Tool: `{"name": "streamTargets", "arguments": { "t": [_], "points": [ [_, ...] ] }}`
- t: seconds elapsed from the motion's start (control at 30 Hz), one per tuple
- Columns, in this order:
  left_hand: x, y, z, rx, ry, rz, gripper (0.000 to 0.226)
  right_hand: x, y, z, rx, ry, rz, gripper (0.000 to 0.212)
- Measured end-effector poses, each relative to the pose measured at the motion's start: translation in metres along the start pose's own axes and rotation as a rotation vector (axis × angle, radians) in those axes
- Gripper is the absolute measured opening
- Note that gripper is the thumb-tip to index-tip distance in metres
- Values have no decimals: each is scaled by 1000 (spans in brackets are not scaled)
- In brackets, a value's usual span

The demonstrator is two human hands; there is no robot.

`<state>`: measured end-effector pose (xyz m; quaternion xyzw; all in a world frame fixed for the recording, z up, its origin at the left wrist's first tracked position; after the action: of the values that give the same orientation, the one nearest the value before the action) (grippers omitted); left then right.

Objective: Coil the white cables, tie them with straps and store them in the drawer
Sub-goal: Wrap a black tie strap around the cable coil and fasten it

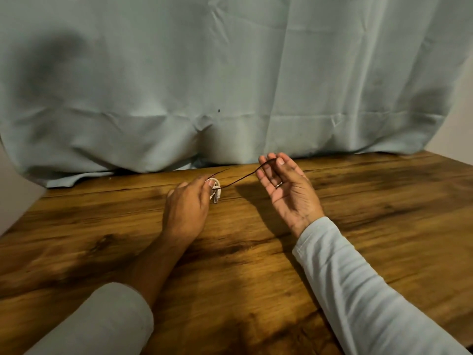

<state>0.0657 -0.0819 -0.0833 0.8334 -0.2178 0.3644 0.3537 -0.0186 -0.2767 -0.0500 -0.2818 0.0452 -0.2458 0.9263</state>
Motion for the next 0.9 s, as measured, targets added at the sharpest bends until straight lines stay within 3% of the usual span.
{"name": "streamTargets", "arguments": {
  "t": [0.43, 0.9],
  "points": [
    [-1, 6, -3, -11, -32, 6, 40, -3, 7, -5, -97, 65, 22, 20],
    [-4, 15, 3, -35, -97, 95, 50, -8, 22, -7, -557, 52, -288, 18]
  ]
}}
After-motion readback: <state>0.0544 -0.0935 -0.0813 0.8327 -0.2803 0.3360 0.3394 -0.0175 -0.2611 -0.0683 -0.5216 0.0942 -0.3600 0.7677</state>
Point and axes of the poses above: each hand's wrist, its own x-axis towards the middle knuckle, its own z-axis out of the palm, y = z × x, the point moved 2 cm from there along x, towards the middle knuckle, and after that the axes turned 12 degrees about y, right-handed, at the moved point
